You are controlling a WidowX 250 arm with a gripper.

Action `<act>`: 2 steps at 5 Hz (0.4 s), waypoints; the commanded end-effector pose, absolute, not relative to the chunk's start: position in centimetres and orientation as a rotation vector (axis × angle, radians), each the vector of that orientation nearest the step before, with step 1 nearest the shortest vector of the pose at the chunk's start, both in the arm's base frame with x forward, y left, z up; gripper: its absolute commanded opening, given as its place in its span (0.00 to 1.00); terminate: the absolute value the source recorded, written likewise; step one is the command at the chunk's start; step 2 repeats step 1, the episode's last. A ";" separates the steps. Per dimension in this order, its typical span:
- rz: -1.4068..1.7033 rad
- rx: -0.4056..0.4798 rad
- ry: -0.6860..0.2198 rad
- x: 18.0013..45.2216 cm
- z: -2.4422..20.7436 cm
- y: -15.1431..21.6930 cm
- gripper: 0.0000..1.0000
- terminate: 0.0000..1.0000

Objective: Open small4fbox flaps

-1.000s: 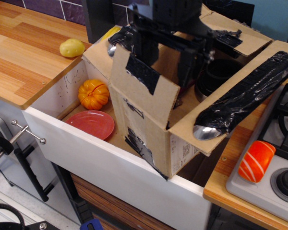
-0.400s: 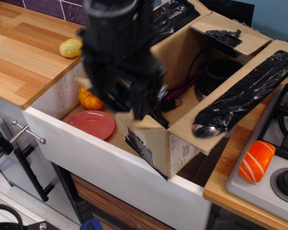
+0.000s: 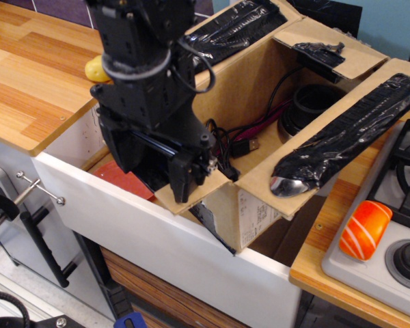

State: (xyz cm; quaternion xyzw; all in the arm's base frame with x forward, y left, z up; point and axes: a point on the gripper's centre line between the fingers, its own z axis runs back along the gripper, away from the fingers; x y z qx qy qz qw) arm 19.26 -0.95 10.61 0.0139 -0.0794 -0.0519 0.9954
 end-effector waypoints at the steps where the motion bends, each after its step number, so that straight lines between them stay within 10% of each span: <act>1: -0.110 0.039 -0.213 20.3 10.8 -1.7 1.00 1.00; 2: -0.110 0.039 -0.213 20.3 10.8 -1.7 1.00 1.00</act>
